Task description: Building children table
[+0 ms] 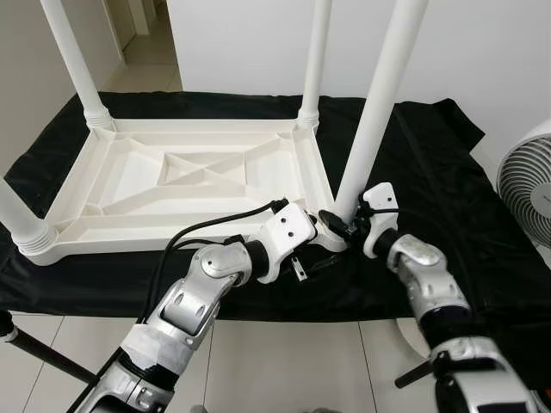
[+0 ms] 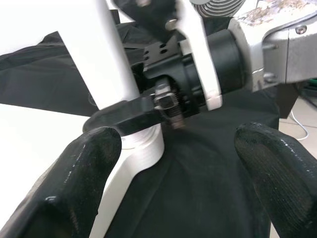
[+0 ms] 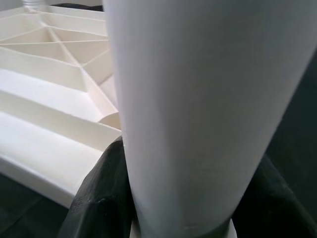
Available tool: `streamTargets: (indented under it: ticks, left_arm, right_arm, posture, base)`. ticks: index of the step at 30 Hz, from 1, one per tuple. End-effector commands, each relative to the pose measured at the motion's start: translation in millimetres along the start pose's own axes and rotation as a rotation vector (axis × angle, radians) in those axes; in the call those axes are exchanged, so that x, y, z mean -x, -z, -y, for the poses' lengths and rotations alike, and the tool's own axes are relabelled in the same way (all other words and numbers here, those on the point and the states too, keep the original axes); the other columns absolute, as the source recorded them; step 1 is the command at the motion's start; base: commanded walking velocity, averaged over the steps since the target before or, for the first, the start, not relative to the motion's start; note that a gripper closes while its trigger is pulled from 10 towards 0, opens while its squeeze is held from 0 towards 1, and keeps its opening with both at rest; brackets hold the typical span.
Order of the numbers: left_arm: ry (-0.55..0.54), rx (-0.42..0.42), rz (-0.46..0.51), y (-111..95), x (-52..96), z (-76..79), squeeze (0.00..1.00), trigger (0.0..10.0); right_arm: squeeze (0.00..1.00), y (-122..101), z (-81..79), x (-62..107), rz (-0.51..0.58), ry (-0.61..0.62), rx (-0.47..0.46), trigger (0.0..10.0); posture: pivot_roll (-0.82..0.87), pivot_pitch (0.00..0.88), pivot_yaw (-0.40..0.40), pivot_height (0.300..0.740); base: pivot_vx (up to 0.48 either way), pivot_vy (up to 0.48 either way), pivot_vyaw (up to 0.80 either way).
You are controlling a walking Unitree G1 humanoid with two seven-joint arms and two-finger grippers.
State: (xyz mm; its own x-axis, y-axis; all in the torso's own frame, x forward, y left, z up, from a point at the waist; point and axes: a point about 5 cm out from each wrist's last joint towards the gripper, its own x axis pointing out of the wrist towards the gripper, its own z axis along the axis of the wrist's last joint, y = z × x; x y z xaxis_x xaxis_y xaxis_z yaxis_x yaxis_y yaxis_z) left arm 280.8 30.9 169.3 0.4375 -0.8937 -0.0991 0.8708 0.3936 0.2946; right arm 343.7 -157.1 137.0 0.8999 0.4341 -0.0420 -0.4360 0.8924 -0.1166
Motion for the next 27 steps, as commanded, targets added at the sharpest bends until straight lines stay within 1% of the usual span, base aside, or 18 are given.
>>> streamTargets:
  ticks: [1, 3, 4, 5, 6, 7, 8, 9, 10, 11, 12, 15, 18, 21, 22, 23, 24, 27]
  left_arm:
    - [0.008, 0.014, -0.006, 3.0, 0.3, 1.3, 0.0, 10.0]
    - [0.009, 0.014, -0.006, 3.1, -0.1, 1.3, 0.0, 10.0]
    - [0.009, 0.015, -0.006, 3.2, -0.4, 1.3, 0.0, 10.0]
    - [0.009, 0.015, -0.006, 3.2, -0.4, 1.3, 0.0, 10.0]
    - [0.01, 0.015, -0.005, 3.2, -0.6, 1.3, 0.0, 10.0]
    - [0.01, 0.015, -0.004, 3.0, -0.8, 1.3, 0.0, 10.0]
    - [0.01, 0.015, -0.004, 2.8, -0.9, 1.4, 0.0, 10.0]
    - [0.01, 0.015, -0.004, 2.8, -0.9, 1.4, 0.0, 10.0]
    - [0.011, 0.015, -0.003, 2.6, -1.2, 1.4, 0.0, 10.0]
    - [0.011, 0.014, -0.003, 2.5, -1.3, 1.4, 0.0, 10.0]
    - [0.012, 0.014, -0.002, 2.4, -1.4, 1.3, 0.0, 10.0]
    - [0.014, 0.014, -0.003, 2.6, -1.4, 1.6, 0.0, 10.0]
    - [0.018, 0.011, -0.008, 4.1, -0.7, 2.2, 0.0, 10.0]
    - [0.016, 0.009, -0.01, 4.7, -0.6, 2.3, 0.0, 10.0]
    - [0.013, 0.009, -0.011, 5.1, -0.3, 2.0, 0.0, 10.0]
    - [0.013, 0.009, -0.011, 5.1, -0.3, 2.0, 0.0, 10.0]
    - [0.008, 0.009, -0.013, 5.5, -0.1, 1.3, 0.0, 10.0]
    - [-0.011, 0.004, -0.02, 7.2, 1.3, -2.3, 0.0, 10.0]
  right_arm:
    - [0.0, 2.0, 3.1, 3.1, -0.018, 0.145, -0.034, 10.0]
    - [0.0, 5.1, -3.2, 7.3, -0.034, 0.293, -0.056, 10.0]
    - [0.0, 8.7, -8.2, 11.1, -0.053, 0.391, -0.066, 10.0]
    - [0.0, 8.7, -8.2, 11.1, -0.053, 0.391, -0.066, 10.0]
    - [0.0, 10.9, -11.2, 13.9, -0.066, 0.451, -0.069, 10.0]
    - [0.0, 12.8, -18.7, 16.8, -0.069, 0.506, -0.086, 10.0]
    - [0.0, 13.7, -23.6, 18.7, -0.069, 0.538, -0.099, 10.0]
    - [0.0, 13.7, -23.6, 18.7, -0.069, 0.538, -0.099, 10.0]
    - [0.0, 14.3, -35.5, 17.6, -0.069, 0.537, -0.129, 10.0]
    - [0.0, 11.3, -46.1, 15.8, -0.065, 0.514, -0.13, 10.0]
    - [0.0, 6.7, -51.4, 14.6, -0.051, 0.494, -0.112, 10.0]
    - [0.0, 4.1, -49.5, 16.2, -0.048, 0.504, -0.107, 10.0]
    - [0.0, 2.4, -41.5, 20.0, -0.051, 0.535, -0.091, 10.0]
    - [0.0, 0.8, -39.9, 21.1, -0.049, 0.548, -0.089, 10.0]
    - [0.27, -1.2, -39.6, 20.7, -0.042, 0.548, -0.1, 10.0]
    - [0.27, -1.2, -39.6, 20.7, -0.042, 0.548, -0.1, 10.0]
    - [1.0, -3.3, -38.6, 20.8, -0.037, 0.557, -0.117, 10.0]
    - [1.0, -8.7, -35.6, 21.1, -0.01, 0.558, -0.135, 10.0]
  posture:
    - [-0.14, 0.045, 0.023, 0.74]
    - [-0.14, 0.045, 0.024, 0.74]
    - [-0.14, 0.046, 0.023, 0.74]
    - [-0.14, 0.046, 0.023, 0.74]
    - [-0.14, 0.046, 0.023, 0.74]
    - [-0.15, 0.046, 0.024, 0.74]
    - [-0.15, 0.046, 0.024, 0.74]
    - [-0.15, 0.046, 0.024, 0.74]
    - [-0.15, 0.046, 0.024, 0.74]
    - [-0.15, 0.046, 0.024, 0.74]
    - [-0.15, 0.046, 0.024, 0.74]
    - [-0.15, 0.044, 0.026, 0.74]
    - [-0.15, 0.044, 0.026, 0.74]
    - [-0.14, 0.038, 0.018, 0.74]
    - [-0.14, 0.038, 0.018, 0.74]
    - [-0.14, 0.038, 0.018, 0.74]
    - [-0.14, 0.034, 0.012, 0.74]
    - [-0.14, 0.034, 0.012, 0.74]
  base:
    - [0.0, 0.0, 0.0]
    - [0.0, 0.0, 0.0]
    - [0.0, 0.0, 0.0]
    - [0.0, 0.0, 0.0]
    - [0.0, 0.0, 0.0]
    - [0.0, 0.0, 0.0]
    - [0.0, 0.0, 0.0]
    - [0.0, 0.0, 0.0]
    - [0.0, 0.0, 0.0]
    - [0.0, 0.0, 0.0]
    - [0.0, 0.0, 0.0]
    - [0.0, 0.0, 0.0]
    - [0.0, 0.0, 0.0]
    - [0.0, 0.0, 0.0]
    - [0.0, 0.0, 0.0]
    - [0.0, 0.0, 0.0]
    - [0.0, 0.0, 0.0]
    - [0.0, 0.0, 0.0]
